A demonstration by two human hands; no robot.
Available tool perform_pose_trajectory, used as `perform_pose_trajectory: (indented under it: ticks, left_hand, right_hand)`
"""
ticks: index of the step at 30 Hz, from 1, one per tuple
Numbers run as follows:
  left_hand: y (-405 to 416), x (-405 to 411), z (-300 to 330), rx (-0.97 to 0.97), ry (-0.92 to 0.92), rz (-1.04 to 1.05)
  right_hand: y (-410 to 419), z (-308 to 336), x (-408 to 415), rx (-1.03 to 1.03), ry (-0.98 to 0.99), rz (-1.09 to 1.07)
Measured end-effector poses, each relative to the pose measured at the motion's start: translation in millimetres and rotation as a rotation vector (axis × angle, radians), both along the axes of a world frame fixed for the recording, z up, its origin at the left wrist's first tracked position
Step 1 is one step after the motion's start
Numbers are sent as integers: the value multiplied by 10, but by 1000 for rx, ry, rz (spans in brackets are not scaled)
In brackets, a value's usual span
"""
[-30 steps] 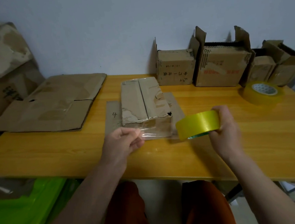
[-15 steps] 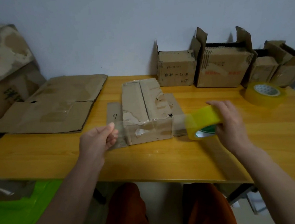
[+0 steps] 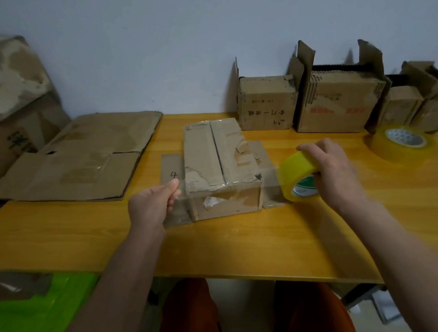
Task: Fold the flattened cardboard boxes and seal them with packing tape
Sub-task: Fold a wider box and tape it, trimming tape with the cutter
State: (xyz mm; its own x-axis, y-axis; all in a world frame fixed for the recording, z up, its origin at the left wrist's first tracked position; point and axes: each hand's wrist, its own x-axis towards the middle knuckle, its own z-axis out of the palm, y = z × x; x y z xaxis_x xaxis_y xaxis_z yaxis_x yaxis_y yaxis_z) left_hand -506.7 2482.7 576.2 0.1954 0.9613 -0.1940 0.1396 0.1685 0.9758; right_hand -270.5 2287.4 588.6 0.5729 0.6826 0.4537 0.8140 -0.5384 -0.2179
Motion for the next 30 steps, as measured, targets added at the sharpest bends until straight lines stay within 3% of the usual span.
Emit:
perform_pose_trajectory:
  ticks: [4, 10, 14, 17, 20, 23, 26, 30]
  left_hand:
    - [-37, 40, -169, -9, 69, -14]
    - [-159, 148, -205, 229, 158, -1]
    - [-69, 171, -335, 84, 216, -91]
    - [-134, 143, -415, 94, 249, -87]
    - [-344, 117, -333, 478, 192, 16]
    - [-495, 225, -256, 758, 239, -151]
    - [-526, 348, -301, 788, 549, -425]
    - [-342, 195, -312, 805, 516, -456]
  right_hand:
    - [81, -83, 11, -180, -92, 17]
    - [240, 228, -240, -595, -293, -105]
    - [383, 164, -491, -718, -345, -19]
    - [412, 75, -538, -716, -337, -16]
    - [419, 80, -502, -710, -321, 1]
    - [431, 83, -490, -692, -311, 14]
    - [412, 111, -438, -642, -286, 70]
    - [214, 244, -286, -539, -99, 91]
